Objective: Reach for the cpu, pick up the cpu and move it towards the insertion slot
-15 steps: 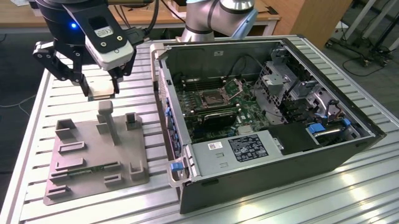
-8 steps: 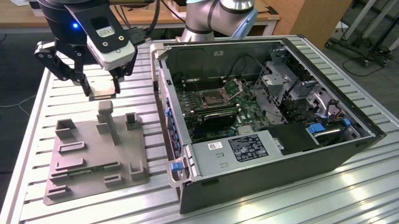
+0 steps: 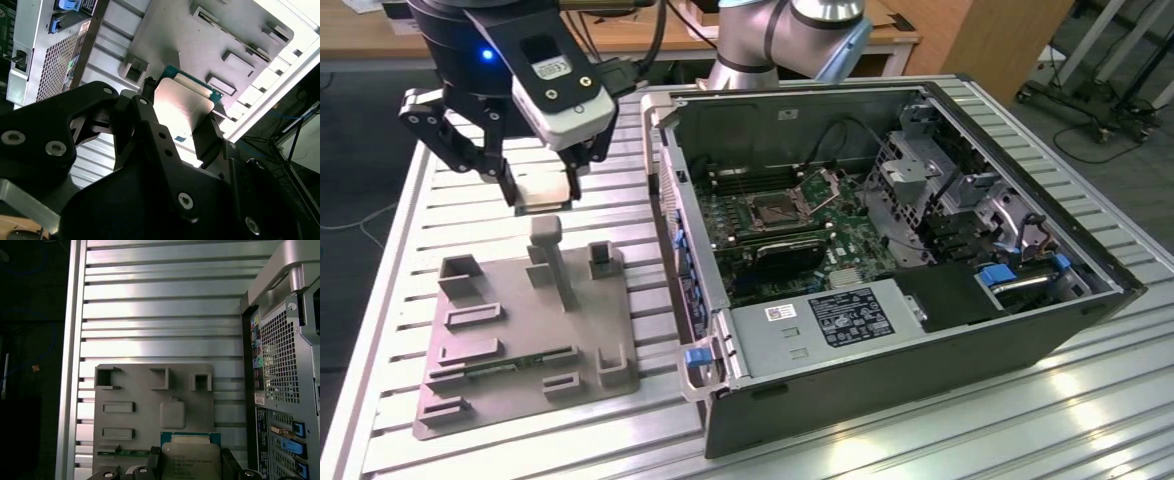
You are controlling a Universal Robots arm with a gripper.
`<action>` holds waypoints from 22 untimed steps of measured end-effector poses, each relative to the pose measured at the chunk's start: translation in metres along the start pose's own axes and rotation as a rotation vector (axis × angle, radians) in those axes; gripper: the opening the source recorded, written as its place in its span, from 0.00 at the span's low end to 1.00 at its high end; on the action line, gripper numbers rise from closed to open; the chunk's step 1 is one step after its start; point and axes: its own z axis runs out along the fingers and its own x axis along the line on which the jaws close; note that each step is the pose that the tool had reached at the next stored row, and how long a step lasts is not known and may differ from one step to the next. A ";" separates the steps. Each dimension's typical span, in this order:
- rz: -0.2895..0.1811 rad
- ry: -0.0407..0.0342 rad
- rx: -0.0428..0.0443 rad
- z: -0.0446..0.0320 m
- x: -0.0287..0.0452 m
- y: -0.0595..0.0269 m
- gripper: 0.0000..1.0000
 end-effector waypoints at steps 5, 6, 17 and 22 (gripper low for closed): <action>0.000 0.0000 0.0000 0.0000 -0.0021 0.0000 0.54; 0.000 -0.0001 -0.0001 0.0001 -0.0025 0.0000 0.54; 0.000 0.0000 0.0000 0.0000 -0.0077 0.0001 0.54; 0.000 0.0000 0.0000 0.0000 -0.0105 0.0001 0.54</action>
